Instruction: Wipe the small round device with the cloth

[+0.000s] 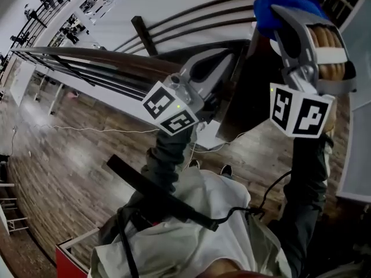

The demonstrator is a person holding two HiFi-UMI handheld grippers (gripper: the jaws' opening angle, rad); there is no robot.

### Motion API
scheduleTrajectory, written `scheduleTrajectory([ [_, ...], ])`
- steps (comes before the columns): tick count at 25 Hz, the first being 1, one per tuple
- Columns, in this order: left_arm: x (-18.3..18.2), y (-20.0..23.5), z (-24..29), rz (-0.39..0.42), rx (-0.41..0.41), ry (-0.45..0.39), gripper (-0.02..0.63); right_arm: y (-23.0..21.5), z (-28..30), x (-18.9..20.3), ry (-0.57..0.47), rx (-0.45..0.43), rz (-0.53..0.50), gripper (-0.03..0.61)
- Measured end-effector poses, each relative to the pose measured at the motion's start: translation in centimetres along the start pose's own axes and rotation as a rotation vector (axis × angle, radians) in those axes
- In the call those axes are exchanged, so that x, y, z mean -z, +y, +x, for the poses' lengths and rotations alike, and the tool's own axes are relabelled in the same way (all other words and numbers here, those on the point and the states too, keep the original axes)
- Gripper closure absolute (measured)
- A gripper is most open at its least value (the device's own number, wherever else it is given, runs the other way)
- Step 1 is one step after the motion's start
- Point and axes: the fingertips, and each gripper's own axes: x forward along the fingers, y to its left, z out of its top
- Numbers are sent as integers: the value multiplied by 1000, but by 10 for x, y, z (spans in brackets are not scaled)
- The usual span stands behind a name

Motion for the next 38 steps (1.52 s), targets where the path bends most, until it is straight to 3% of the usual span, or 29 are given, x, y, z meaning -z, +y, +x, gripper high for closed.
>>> scheduleTrajectory([
  [8,3,-2,-5,1,5,-3,611,39,-38,6,-53,-64,282,549],
  [13,1,-4,-10,7,10,-19,612,59,-49,4,-75,-70,386,549],
  [16,3,1,-16,-4,-9,-17,612,60,-58,0,-113,1,503,549],
  [21,8,-8,-22,-25,-5,-14,612,36,-97,32,-149,222,881,549],
  [24,10,-11,-20,-29,-2,-15,611,37,-113,49,-129,280,1046,549],
  [30,5,-20,-13,-18,11,-38,612,42,-135,60,-102,304,1137,549],
  [38,7,-25,-5,-13,19,-41,612,52,-141,62,-89,284,1146,549],
])
